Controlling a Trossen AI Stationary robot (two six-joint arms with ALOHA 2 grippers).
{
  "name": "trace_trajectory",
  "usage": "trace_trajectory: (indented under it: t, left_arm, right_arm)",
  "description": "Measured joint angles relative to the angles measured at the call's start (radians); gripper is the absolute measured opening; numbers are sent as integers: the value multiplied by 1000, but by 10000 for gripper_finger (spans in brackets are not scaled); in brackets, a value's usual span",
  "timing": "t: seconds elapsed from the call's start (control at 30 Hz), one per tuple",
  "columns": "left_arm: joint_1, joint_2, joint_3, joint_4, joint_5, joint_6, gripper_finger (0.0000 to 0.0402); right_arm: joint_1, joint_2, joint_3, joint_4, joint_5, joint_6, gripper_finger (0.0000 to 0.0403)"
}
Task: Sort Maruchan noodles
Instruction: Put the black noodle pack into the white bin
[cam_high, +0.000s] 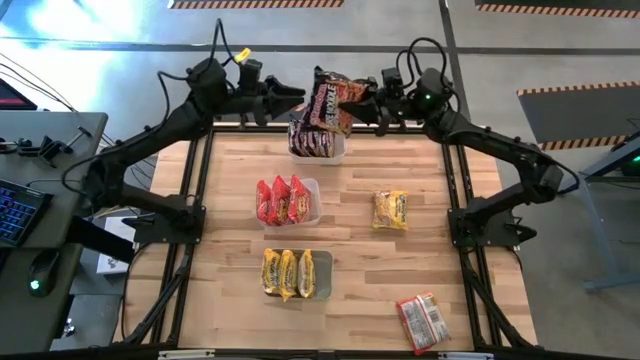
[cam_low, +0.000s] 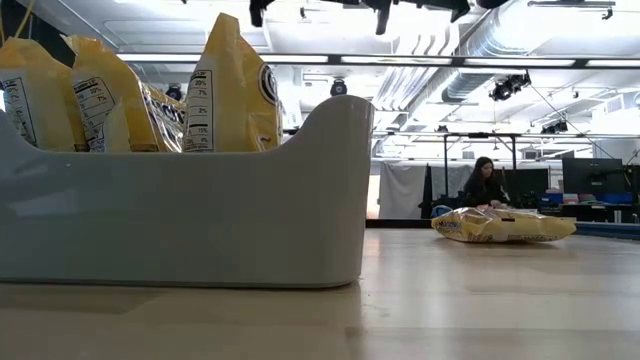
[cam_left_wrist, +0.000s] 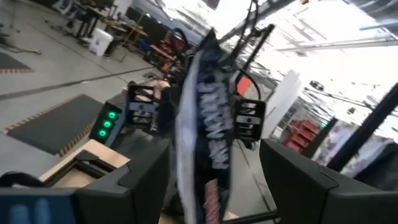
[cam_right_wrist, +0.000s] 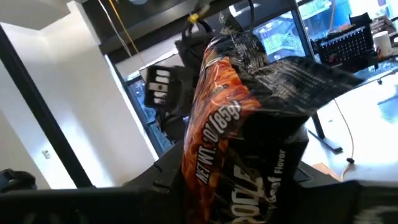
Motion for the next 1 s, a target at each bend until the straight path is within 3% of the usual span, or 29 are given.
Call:
trace_trajectory:
  t: [0.47, 0.7, 1.0]
  left_arm:
    - [-81, 108, 1, 102, -36, -22, 235]
    - [-81, 168, 95, 56, -26, 39, 233]
    - [-80, 256, 210, -23, 57, 99, 166]
  right_arm:
    - [-21, 1, 0, -30, -81, 16, 124]
    - [-21, 1, 0, -58, -83, 11, 124]
    - [-21, 1, 0, -57, -71, 8, 124]
